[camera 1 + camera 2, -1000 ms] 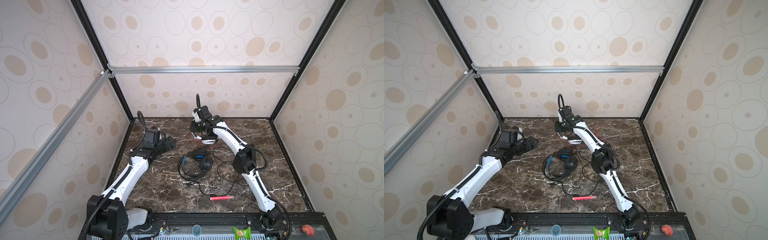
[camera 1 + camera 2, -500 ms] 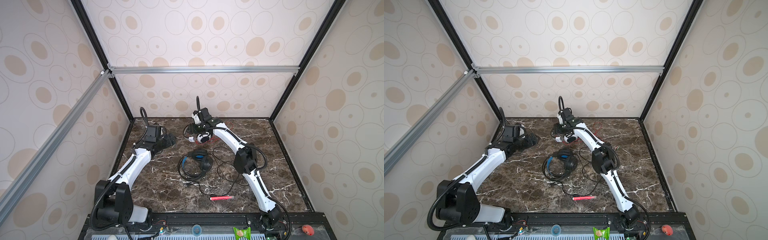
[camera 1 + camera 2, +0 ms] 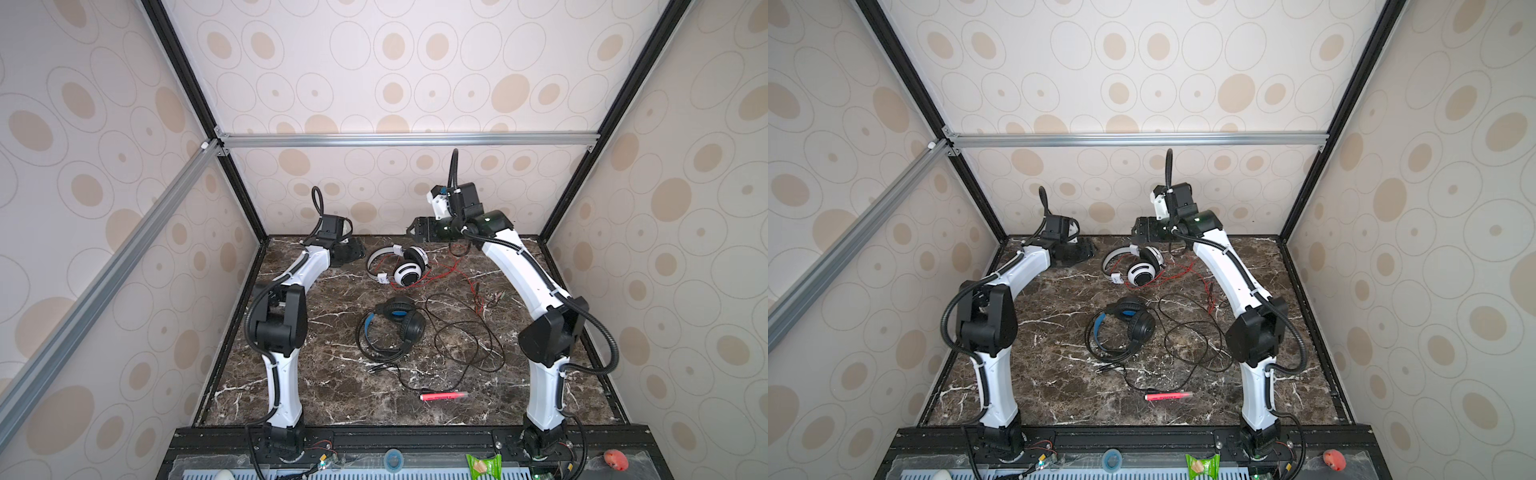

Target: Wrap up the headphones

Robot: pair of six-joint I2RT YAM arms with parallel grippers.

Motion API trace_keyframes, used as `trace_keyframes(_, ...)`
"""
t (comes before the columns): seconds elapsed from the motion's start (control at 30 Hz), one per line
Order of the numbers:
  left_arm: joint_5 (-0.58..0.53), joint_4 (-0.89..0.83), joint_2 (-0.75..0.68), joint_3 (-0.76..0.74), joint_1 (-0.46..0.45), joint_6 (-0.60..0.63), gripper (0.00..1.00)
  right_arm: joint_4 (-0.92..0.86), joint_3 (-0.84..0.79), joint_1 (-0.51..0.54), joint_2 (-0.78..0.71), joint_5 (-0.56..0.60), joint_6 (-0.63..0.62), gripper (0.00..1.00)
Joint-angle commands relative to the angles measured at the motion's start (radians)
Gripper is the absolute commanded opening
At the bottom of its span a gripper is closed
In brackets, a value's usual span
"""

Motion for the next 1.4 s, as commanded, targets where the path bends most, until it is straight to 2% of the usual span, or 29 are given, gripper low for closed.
trace_keyframes(0.0,-0.018,-0.132,0.126,0.181,-0.012,0.053,0.69,-0.080,-0.115,-0.018,-0.051,0.040,-0.058,0.92)
trace_keyframes(0.13,-0.053,-0.218,0.290,0.403,-0.041,0.069,0.67,-0.049,-0.255,-0.063,-0.136,0.024,-0.052,0.92)
trace_keyframes(0.23,-0.071,-0.249,0.363,0.481,-0.055,0.064,0.64,-0.043,-0.312,-0.101,-0.170,0.000,-0.051,0.92)
trace_keyframes(0.33,-0.086,-0.239,0.384,0.475,-0.070,0.065,0.60,-0.051,-0.336,-0.132,-0.188,-0.017,-0.067,0.92)
trace_keyframes(0.5,-0.158,-0.258,0.410,0.462,-0.103,0.086,0.58,-0.078,-0.348,-0.151,-0.203,-0.032,-0.109,0.92)
trace_keyframes(0.67,-0.243,-0.235,0.405,0.403,-0.121,0.060,0.41,-0.048,-0.410,-0.204,-0.242,-0.065,-0.090,0.91)
trace_keyframes(1.03,-0.243,-0.232,0.432,0.430,-0.120,0.063,0.25,-0.045,-0.462,-0.204,-0.291,-0.056,-0.092,0.90)
trace_keyframes(1.17,-0.221,-0.218,0.435,0.431,-0.117,0.045,0.24,-0.041,-0.467,-0.204,-0.292,-0.068,-0.082,0.90)
trace_keyframes(1.27,-0.206,-0.208,0.430,0.431,-0.115,0.035,0.29,-0.035,-0.477,-0.204,-0.296,-0.073,-0.080,0.90)
trace_keyframes(1.37,-0.231,-0.203,0.429,0.431,-0.114,0.036,0.21,-0.028,-0.487,-0.204,-0.300,-0.077,-0.074,0.90)
